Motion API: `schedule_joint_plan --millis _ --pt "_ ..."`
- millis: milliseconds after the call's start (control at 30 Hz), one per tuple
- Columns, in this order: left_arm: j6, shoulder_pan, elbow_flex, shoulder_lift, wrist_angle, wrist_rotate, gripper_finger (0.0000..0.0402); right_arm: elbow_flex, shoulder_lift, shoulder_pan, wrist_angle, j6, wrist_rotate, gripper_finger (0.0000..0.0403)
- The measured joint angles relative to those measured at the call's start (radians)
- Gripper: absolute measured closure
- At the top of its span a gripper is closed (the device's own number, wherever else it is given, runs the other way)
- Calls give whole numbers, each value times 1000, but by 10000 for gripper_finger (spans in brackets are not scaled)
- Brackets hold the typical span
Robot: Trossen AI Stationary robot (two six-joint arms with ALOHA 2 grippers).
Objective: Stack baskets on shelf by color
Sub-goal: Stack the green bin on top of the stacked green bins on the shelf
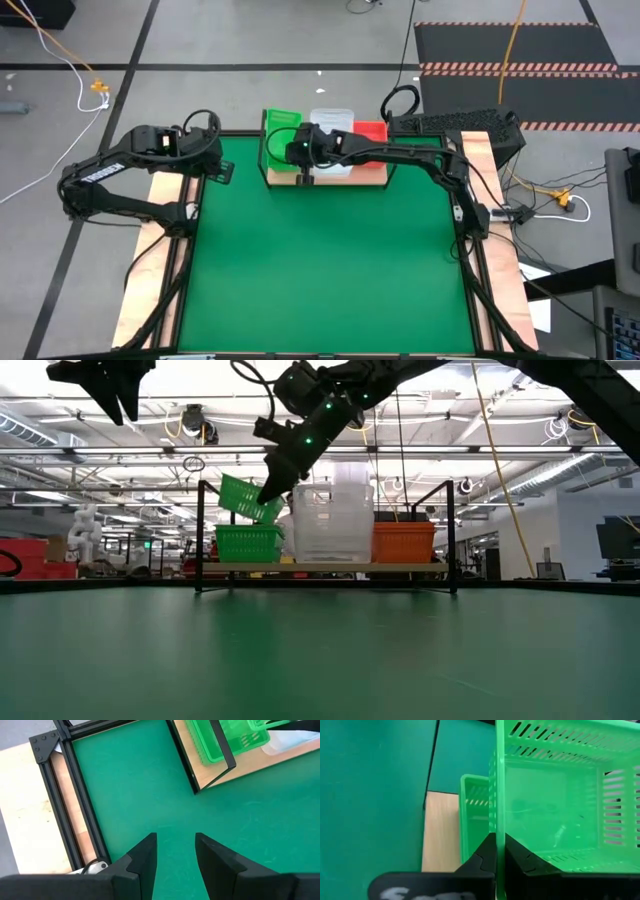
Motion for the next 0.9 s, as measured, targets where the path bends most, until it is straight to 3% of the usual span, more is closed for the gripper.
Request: schedule_joint_plan --millis 567,900 --pt "17 1 0 0 0 -4 268 0 13 5 -56 50 -23 401" --pt "19 1 0 0 -1 -4 268 0 13 7 -41 115 -22 327"
